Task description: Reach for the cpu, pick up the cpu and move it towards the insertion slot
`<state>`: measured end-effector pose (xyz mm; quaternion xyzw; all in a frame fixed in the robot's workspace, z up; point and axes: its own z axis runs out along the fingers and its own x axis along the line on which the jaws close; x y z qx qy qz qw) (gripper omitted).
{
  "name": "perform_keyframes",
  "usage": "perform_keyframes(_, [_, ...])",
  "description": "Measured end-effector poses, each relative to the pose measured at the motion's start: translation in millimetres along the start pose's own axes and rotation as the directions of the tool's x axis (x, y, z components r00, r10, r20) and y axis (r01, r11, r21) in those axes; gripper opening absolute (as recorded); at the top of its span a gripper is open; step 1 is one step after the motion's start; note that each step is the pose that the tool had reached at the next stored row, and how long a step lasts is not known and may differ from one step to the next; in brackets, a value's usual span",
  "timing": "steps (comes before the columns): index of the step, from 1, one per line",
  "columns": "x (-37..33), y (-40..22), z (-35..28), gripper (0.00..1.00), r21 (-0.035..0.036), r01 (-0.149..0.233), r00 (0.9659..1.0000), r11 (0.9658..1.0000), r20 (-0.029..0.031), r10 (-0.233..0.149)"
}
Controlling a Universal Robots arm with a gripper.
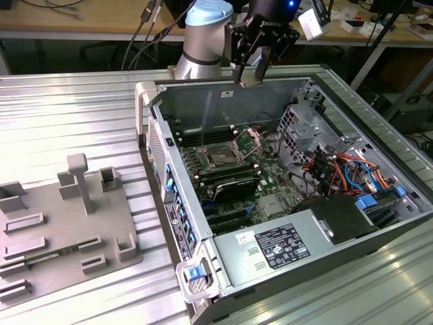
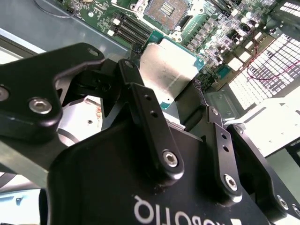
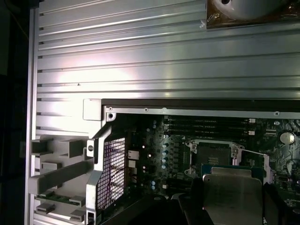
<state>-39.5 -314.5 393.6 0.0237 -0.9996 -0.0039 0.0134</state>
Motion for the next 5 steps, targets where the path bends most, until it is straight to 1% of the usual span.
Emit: perform_keyframes(5, [0.0, 0.0, 0.0, 0.55, 0.0, -0.002, 1.0, 1.0, 0.0001, 0.002])
